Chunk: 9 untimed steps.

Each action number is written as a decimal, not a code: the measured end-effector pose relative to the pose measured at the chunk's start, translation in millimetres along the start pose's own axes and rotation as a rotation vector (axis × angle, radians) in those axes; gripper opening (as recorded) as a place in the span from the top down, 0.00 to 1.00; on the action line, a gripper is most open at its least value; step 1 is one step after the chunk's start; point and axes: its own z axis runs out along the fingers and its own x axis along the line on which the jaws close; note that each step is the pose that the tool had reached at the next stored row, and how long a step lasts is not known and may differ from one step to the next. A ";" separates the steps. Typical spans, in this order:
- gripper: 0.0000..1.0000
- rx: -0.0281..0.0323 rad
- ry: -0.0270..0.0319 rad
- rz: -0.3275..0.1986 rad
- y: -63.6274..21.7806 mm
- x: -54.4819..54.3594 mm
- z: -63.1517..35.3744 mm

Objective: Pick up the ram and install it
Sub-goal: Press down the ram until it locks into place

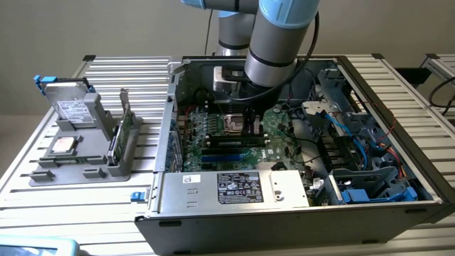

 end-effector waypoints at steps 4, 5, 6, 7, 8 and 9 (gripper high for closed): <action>0.89 0.0100 -0.0006 -0.001 8.3 -0.7 -1.5; 0.89 0.0123 -0.0006 -0.001 10.4 -1.0 -1.3; 0.89 0.0141 -0.0007 -0.001 12.5 -1.4 -1.1; 0.89 0.0152 -0.0008 -0.001 14.8 -1.9 -0.8; 0.89 0.0159 -0.0009 -0.001 17.4 -2.2 -0.5; 0.89 0.0164 -0.0009 -0.001 20.4 -2.6 -0.1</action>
